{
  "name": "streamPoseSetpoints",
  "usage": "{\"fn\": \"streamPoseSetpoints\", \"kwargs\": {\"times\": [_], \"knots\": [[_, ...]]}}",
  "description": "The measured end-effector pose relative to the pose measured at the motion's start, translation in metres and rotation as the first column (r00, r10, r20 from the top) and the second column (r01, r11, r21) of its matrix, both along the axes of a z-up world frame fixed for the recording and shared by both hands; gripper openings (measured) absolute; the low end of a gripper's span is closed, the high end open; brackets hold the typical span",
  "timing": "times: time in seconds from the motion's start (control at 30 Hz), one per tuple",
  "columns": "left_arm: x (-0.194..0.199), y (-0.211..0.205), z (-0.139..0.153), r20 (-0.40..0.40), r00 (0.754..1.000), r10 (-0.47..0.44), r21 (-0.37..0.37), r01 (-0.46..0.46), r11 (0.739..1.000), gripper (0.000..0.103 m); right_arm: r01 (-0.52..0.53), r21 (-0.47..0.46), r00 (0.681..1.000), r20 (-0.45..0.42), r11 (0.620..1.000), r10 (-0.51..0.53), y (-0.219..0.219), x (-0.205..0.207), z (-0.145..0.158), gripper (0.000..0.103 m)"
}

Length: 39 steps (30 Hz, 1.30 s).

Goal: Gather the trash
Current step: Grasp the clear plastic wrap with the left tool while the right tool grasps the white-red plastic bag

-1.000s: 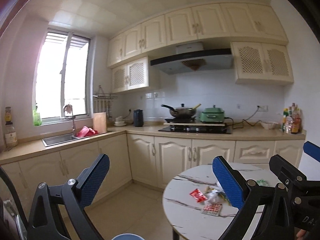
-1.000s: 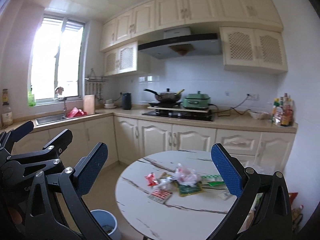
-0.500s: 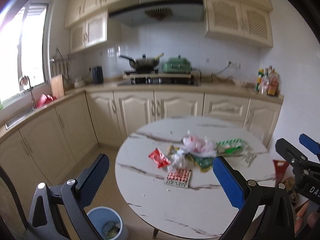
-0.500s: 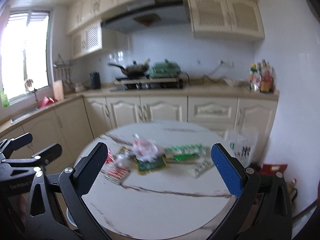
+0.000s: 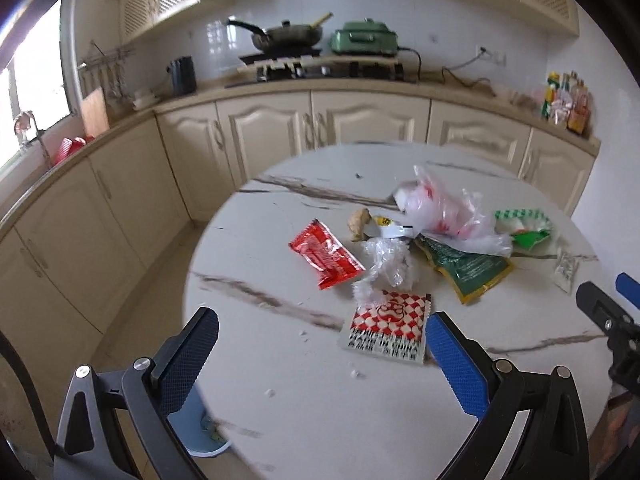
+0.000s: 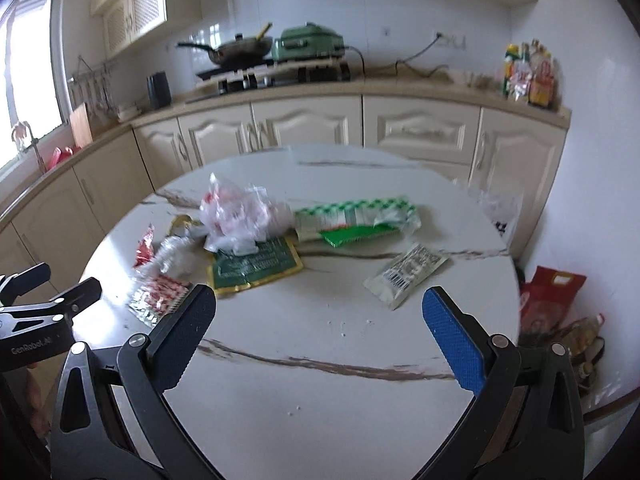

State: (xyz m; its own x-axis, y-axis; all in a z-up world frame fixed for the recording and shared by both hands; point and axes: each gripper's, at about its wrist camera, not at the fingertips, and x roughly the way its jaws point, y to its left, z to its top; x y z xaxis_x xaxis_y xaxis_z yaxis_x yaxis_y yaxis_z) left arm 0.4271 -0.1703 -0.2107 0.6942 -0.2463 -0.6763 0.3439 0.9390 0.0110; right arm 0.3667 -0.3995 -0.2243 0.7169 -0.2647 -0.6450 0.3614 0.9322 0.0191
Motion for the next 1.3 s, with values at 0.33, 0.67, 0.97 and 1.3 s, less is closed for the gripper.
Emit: {"fn": "streamPoseSetpoints", "kwargs": {"times": [0.33, 0.67, 0.97, 1.3], "knots": [[0.076, -0.057, -0.003, 0.039, 0.989, -0.144, 0.019, 0.143, 0.989, 0.100, 0.014, 0.006, 0.999, -0.033, 1.000, -0.014, -0.020, 0.030, -0.012, 0.103], [0.136, -0.099, -0.052, -0.123, 0.969, -0.213, 0.032, 0.218, 0.975, 0.037, 0.018, 0.003, 0.998, -0.055, 1.000, -0.018, -0.029, 0.049, -0.016, 0.103], [0.146, -0.065, -0.037, -0.126, 0.966, -0.224, -0.084, 0.215, 0.973, 0.022, -0.031, -0.008, 0.998, -0.048, 0.999, 0.031, -0.023, 0.082, -0.009, 0.103], [0.120, 0.002, -0.003, -0.091, 0.966, -0.243, -0.179, 0.224, 0.958, 0.022, -0.101, 0.112, 0.990, -0.087, 0.989, 0.111, -0.011, 0.144, -0.025, 0.077]]}}
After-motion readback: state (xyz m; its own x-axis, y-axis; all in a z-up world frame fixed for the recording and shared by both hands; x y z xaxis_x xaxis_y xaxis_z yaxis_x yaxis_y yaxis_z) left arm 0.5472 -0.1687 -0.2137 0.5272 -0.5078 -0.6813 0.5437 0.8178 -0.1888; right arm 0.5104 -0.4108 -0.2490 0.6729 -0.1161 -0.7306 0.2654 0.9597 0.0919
